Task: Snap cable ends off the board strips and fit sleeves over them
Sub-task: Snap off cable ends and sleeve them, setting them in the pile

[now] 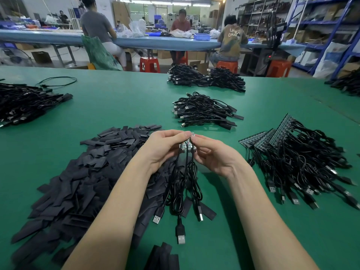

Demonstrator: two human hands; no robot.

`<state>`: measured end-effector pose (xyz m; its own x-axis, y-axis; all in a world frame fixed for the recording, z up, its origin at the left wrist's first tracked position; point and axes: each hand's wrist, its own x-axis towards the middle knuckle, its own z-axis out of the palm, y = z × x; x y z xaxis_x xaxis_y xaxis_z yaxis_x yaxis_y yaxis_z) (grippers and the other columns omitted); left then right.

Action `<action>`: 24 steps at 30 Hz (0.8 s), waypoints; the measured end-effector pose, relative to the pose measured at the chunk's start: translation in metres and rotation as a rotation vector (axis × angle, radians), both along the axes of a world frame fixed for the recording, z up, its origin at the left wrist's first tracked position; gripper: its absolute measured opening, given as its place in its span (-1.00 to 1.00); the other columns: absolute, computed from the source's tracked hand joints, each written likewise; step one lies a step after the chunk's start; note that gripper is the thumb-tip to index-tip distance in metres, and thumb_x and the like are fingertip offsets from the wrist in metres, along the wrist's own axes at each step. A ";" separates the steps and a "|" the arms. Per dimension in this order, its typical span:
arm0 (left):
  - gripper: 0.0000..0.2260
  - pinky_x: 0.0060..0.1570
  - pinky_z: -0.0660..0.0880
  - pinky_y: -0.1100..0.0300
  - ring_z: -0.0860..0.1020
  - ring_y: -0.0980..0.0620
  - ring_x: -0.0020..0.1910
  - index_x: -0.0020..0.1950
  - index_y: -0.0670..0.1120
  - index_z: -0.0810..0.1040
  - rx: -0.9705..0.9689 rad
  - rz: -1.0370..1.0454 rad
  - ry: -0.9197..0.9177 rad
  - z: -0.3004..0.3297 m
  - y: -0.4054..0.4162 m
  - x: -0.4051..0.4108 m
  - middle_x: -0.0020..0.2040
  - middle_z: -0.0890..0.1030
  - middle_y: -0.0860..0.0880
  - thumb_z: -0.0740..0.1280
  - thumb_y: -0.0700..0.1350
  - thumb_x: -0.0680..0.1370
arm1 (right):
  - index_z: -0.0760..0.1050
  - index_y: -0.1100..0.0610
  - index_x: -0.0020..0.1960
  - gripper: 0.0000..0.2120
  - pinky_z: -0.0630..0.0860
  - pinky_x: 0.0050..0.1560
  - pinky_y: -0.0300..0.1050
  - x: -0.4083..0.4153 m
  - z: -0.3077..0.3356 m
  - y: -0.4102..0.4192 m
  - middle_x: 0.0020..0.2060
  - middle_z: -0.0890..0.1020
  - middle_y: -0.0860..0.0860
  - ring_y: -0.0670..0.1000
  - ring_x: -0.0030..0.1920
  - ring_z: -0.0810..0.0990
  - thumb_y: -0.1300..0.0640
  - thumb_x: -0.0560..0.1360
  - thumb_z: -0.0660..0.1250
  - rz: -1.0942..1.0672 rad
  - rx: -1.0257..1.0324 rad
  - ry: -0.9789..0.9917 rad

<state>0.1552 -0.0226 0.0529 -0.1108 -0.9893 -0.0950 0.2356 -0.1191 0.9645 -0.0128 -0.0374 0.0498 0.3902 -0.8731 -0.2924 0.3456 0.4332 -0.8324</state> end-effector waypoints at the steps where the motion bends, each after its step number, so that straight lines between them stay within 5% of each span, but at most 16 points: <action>1: -0.78 -0.18 0.60 0.28 0.67 0.08 -0.24 -0.08 -0.13 0.70 -0.002 -0.013 0.008 0.001 0.000 0.001 -0.16 0.72 -0.08 0.53 -0.08 0.33 | 0.67 0.17 -0.03 -0.75 0.59 -0.32 -0.30 0.000 0.000 0.001 -0.25 0.69 0.02 -0.10 -0.31 0.63 0.23 0.28 0.52 0.006 0.028 -0.032; 5: -0.79 -0.09 0.61 0.25 0.65 0.06 -0.22 -0.09 -0.12 0.72 -0.008 -0.086 0.058 0.002 -0.001 0.006 -0.14 0.71 -0.08 0.52 -0.08 0.33 | 0.70 0.22 -0.18 -0.89 0.65 -0.08 -0.21 0.006 0.000 0.006 -0.24 0.70 0.07 -0.05 -0.30 0.64 0.26 0.29 0.50 0.023 0.107 -0.195; 9: -0.83 -0.09 0.62 0.21 0.65 0.04 -0.22 -0.06 -0.13 0.71 -0.016 -0.146 0.126 0.002 0.000 0.012 -0.14 0.70 -0.09 0.48 -0.11 0.40 | 0.68 0.23 -0.12 -0.89 0.63 -0.29 -0.25 0.008 0.004 0.010 -0.24 0.66 0.07 -0.06 -0.35 0.63 0.27 0.35 0.47 0.087 0.082 -0.289; 13: -0.87 -0.24 0.49 0.35 0.55 0.13 -0.31 -0.14 -0.06 0.69 -0.065 0.033 -0.265 -0.001 -0.003 0.020 -0.24 0.66 0.04 0.56 -0.06 0.40 | 0.63 0.07 -0.05 -0.77 0.57 -0.29 -0.30 -0.001 0.011 0.006 -0.25 0.67 -0.03 -0.07 -0.29 0.62 0.16 0.30 0.54 0.043 -0.045 -0.040; 18: -0.92 0.07 0.55 0.28 0.67 0.20 -0.07 0.02 0.01 0.69 -0.286 0.115 -0.629 -0.008 -0.009 0.012 -0.08 0.73 0.08 0.48 -0.08 0.54 | 0.66 0.06 0.02 -0.80 0.45 -0.24 -0.25 -0.005 0.010 0.002 -0.18 0.65 -0.04 -0.09 -0.33 0.53 0.15 0.41 0.55 -0.068 -0.171 0.243; 20: -0.94 0.09 0.55 0.29 0.67 0.16 0.00 0.02 0.02 0.68 -0.314 0.159 -0.592 -0.006 -0.010 0.009 -0.04 0.73 0.08 0.44 -0.08 0.57 | 0.66 0.10 0.00 -0.84 0.51 -0.28 -0.28 -0.003 0.011 0.001 -0.22 0.66 -0.02 -0.08 -0.36 0.56 0.20 0.43 0.54 -0.142 -0.162 0.205; 24: -0.95 0.01 0.62 0.20 0.70 0.02 -0.06 0.01 -0.06 0.66 -0.159 -0.028 -0.244 -0.001 -0.004 0.004 -0.07 0.74 -0.06 0.45 -0.13 0.56 | 0.60 0.14 -0.01 -0.89 0.59 -0.28 -0.30 -0.001 0.012 0.000 -0.27 0.68 0.00 -0.08 -0.34 0.60 0.27 0.49 0.47 -0.171 -0.120 0.004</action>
